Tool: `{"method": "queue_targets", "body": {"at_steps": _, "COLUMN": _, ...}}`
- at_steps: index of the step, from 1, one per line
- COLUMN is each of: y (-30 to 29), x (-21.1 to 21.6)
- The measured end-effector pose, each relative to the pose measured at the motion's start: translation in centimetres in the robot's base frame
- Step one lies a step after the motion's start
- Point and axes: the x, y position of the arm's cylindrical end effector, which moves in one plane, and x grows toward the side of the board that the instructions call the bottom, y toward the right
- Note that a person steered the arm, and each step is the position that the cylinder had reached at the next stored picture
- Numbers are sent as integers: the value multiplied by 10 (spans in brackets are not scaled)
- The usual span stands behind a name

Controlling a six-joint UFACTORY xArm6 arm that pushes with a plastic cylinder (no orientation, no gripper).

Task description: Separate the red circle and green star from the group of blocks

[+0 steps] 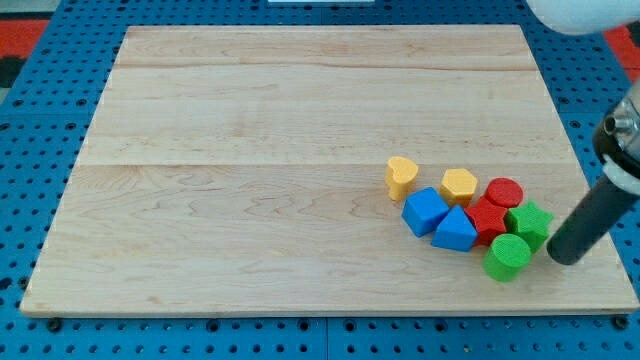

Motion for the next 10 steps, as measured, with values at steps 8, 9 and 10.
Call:
{"method": "queue_targets", "body": {"at_steps": 8, "y": -35, "x": -7}}
{"method": "queue_targets", "body": {"at_steps": 9, "y": -35, "x": -11}}
{"method": "queue_targets", "body": {"at_steps": 10, "y": -35, "x": -23}}
